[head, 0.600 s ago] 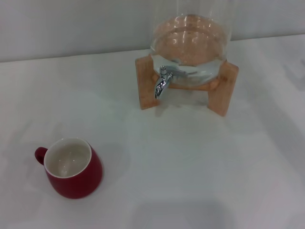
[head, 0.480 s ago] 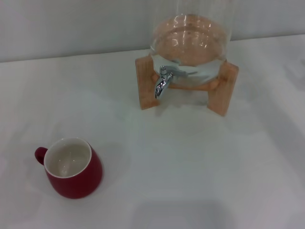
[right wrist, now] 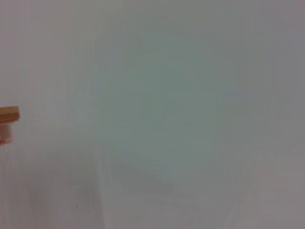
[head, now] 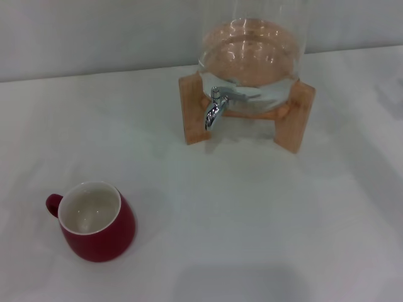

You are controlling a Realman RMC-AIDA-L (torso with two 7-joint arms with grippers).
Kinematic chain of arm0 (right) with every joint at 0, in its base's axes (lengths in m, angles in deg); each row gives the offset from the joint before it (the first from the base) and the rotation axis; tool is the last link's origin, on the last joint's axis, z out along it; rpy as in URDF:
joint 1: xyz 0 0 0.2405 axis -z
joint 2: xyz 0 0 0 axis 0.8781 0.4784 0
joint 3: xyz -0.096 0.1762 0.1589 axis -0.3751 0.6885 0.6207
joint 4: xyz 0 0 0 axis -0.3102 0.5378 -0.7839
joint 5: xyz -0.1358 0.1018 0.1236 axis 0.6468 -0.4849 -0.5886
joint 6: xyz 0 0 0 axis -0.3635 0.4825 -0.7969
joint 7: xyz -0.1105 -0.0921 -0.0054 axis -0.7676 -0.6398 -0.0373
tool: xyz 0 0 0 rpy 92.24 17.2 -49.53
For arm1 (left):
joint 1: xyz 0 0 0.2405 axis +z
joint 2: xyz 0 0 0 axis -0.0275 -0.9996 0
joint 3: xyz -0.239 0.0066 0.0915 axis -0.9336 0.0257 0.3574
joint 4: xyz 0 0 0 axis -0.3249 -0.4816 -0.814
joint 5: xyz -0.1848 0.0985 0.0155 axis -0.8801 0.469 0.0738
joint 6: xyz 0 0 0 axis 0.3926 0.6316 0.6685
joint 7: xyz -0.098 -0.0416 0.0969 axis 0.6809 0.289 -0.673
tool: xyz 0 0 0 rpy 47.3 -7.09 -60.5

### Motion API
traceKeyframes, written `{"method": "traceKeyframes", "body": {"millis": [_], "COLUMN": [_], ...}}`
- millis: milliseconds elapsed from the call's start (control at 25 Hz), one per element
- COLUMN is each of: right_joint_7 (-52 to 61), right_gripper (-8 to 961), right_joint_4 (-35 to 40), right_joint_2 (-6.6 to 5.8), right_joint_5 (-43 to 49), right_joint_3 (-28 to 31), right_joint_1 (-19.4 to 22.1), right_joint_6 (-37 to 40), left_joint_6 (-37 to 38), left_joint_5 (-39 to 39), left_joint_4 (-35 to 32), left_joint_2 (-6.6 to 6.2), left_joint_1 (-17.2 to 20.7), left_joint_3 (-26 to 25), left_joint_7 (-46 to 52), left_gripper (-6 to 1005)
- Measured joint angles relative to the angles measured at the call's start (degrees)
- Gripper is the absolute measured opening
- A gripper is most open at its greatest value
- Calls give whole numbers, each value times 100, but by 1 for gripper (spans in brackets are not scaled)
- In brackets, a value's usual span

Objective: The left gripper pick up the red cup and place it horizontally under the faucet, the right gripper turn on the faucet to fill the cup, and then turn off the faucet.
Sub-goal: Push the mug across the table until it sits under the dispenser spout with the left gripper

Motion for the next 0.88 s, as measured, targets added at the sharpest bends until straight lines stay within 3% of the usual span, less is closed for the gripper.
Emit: {"method": "traceKeyframes", "body": {"millis": [320,880], "right_joint_7": [0,0], "right_gripper": [632,632], "right_joint_4": [6,8], "right_joint_2": [0,-7], "right_joint_5": [0,0], "right_joint_3": [22,26], "right_joint_1": [-25,-153], "right_joint_6": [22,230], "left_joint_6": [-33,-190], "left_joint_5": [142,145], "left_joint_4": [306,1517], "left_joint_2": [21,31], "left_joint_1": [1,88], "left_joint_3": [43,42], "left_joint_7": [-265,-1837], "left_gripper": [702,689]}}
